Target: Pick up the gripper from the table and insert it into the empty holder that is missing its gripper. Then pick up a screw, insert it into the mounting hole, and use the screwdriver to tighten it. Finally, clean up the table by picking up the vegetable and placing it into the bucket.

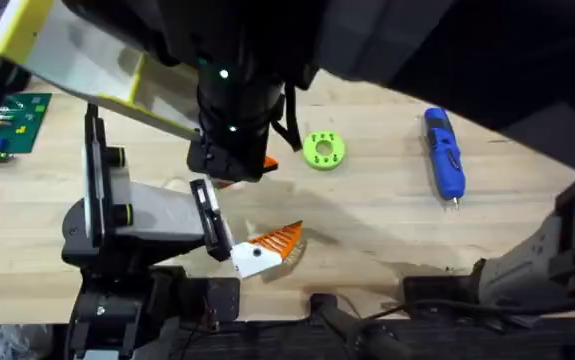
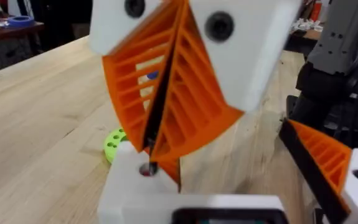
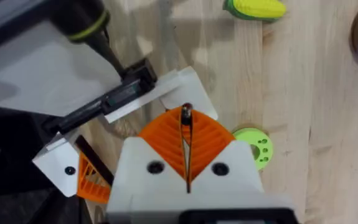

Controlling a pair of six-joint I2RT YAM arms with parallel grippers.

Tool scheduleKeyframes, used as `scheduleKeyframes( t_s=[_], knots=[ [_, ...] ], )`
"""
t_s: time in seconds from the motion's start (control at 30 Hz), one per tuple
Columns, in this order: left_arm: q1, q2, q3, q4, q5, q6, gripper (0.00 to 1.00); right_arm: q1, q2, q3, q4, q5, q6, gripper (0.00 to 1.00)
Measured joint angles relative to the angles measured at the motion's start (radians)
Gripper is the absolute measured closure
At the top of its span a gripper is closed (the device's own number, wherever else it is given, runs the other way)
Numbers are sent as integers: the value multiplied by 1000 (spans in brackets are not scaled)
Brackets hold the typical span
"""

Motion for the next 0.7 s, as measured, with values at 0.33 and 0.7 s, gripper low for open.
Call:
scheduleKeyframes(
  t_s=[0.33, 0.7],
  knots=[
    [0, 0, 0, 0, 0, 0, 15, 0, 0, 0, 3, -1, 0, 992],
    [0, 0, 0, 0, 0, 1, 15, 0, 0, 0, 5, -5, 0, 992]
  ],
)
